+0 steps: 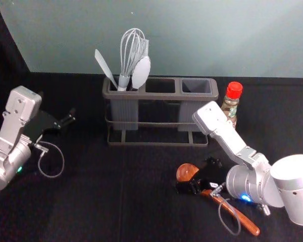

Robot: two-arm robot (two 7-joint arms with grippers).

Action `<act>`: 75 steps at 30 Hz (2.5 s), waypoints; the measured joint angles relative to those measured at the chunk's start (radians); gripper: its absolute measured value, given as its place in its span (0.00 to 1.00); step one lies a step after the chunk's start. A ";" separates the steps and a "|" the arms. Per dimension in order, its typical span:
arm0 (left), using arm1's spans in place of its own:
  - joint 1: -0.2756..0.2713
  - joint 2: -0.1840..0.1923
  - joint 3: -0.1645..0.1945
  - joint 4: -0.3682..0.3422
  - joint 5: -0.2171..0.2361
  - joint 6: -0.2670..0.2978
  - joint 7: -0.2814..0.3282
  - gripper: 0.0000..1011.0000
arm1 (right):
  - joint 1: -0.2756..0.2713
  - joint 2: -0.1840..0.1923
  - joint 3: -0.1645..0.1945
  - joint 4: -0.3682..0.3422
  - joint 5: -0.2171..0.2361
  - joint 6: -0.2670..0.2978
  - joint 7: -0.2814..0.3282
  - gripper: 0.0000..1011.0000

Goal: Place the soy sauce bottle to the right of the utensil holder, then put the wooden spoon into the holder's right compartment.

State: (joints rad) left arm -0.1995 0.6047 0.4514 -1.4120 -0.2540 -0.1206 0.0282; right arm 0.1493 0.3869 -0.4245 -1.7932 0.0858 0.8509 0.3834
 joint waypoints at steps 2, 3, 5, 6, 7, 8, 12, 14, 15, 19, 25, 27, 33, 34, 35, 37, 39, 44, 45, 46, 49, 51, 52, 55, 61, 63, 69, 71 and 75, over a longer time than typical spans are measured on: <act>0.000 0.000 0.000 0.000 0.000 0.000 0.000 1.00 | 0.000 -0.001 0.000 0.002 -0.005 -0.001 0.000 0.99; 0.000 0.000 0.000 0.000 0.000 0.000 0.000 1.00 | 0.000 -0.002 0.000 0.004 -0.009 -0.003 0.001 0.99; 0.000 0.000 0.000 0.000 0.000 0.000 0.000 1.00 | -0.001 -0.004 0.000 0.005 -0.013 -0.005 0.002 0.99; 0.000 0.000 0.000 0.000 0.000 0.000 0.000 1.00 | -0.002 -0.005 0.000 0.006 -0.014 -0.006 0.003 0.99; 0.000 0.000 0.000 0.000 0.000 0.000 0.000 1.00 | -0.002 -0.006 0.001 0.007 -0.018 -0.008 0.004 0.99; 0.000 0.000 0.000 0.000 0.000 0.000 0.000 1.00 | -0.003 -0.007 0.002 0.008 -0.020 -0.008 0.004 0.99; 0.000 0.000 0.000 0.000 0.000 0.000 0.000 1.00 | -0.006 -0.011 0.006 0.008 -0.028 -0.010 0.008 0.99; 0.000 0.000 0.000 0.000 0.000 0.000 0.000 1.00 | -0.008 -0.013 0.009 0.009 -0.032 -0.010 0.010 0.99; 0.000 0.000 0.000 0.000 0.000 0.000 0.000 1.00 | -0.009 -0.014 0.010 0.010 -0.033 -0.010 0.011 0.99; 0.000 0.000 0.000 0.000 0.000 0.000 0.000 1.00 | -0.011 -0.018 0.015 0.013 -0.039 -0.012 0.018 0.99; 0.000 0.000 0.000 0.000 0.000 0.000 0.000 1.00 | -0.012 -0.026 0.020 0.023 -0.049 -0.015 0.028 0.99; 0.000 0.000 0.000 0.000 0.000 0.000 0.000 1.00 | -0.013 -0.029 0.022 0.027 -0.053 -0.015 0.033 0.99; 0.000 0.000 0.000 0.000 0.000 0.000 0.000 1.00 | -0.016 -0.036 0.028 0.031 -0.063 -0.016 0.042 0.99; 0.000 0.000 0.000 0.000 0.000 0.000 0.000 1.00 | -0.016 -0.036 0.028 0.031 -0.063 -0.016 0.042 0.99; 0.000 0.000 0.000 0.000 0.000 0.000 0.000 1.00 | -0.017 -0.037 0.030 0.031 -0.067 -0.016 0.043 0.99; 0.000 0.000 0.000 0.000 0.000 0.000 0.000 1.00 | -0.018 -0.038 0.032 0.031 -0.071 -0.017 0.046 0.99; 0.000 0.000 0.000 0.000 0.000 0.000 0.000 1.00 | -0.019 -0.038 0.034 0.031 -0.075 -0.017 0.048 0.99; 0.000 0.000 0.000 0.000 0.000 0.000 0.000 1.00 | -0.022 -0.041 0.040 0.030 -0.084 -0.020 0.058 0.99; 0.000 0.000 0.000 0.000 0.000 0.000 0.000 1.00 | -0.023 -0.041 0.040 0.030 -0.084 -0.021 0.059 0.99; 0.000 0.000 0.000 0.000 0.000 0.000 0.000 1.00 | -0.023 -0.043 0.042 0.032 -0.086 -0.023 0.063 0.99; 0.000 0.000 0.000 0.000 0.000 0.000 0.000 1.00 | -0.024 -0.045 0.044 0.035 -0.091 -0.024 0.068 0.99; 0.000 0.000 0.000 0.000 0.000 0.000 0.000 1.00 | -0.024 -0.045 0.044 0.036 -0.093 -0.024 0.072 0.99; 0.000 0.000 0.000 0.000 0.000 0.000 0.000 1.00 | -0.024 -0.046 0.045 0.036 -0.096 -0.024 0.073 0.99; 0.000 0.000 0.000 0.000 0.000 0.000 0.000 1.00 | -0.025 -0.048 0.046 0.038 -0.100 -0.025 0.076 0.99; 0.000 0.000 0.000 0.000 0.000 0.000 0.000 1.00 | -0.024 -0.050 0.046 0.040 -0.109 -0.025 0.082 0.99; 0.000 0.000 0.000 0.000 0.000 0.000 0.000 1.00 | -0.024 -0.052 0.046 0.041 -0.113 -0.025 0.083 0.99; 0.000 0.000 0.000 0.000 0.000 0.000 0.000 1.00 | -0.024 -0.055 0.046 0.041 -0.123 -0.024 0.088 0.90; 0.000 0.000 0.000 0.000 0.000 0.000 0.000 1.00 | -0.025 -0.055 0.046 0.041 -0.125 -0.024 0.088 0.86; 0.000 0.000 0.000 0.000 0.000 0.000 0.000 1.00 | -0.025 -0.056 0.046 0.037 -0.132 -0.022 0.091 0.83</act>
State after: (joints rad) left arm -0.1995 0.6047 0.4514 -1.4120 -0.2539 -0.1206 0.0283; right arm 0.1245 0.3313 -0.3780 -1.7560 -0.0466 0.8292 0.4740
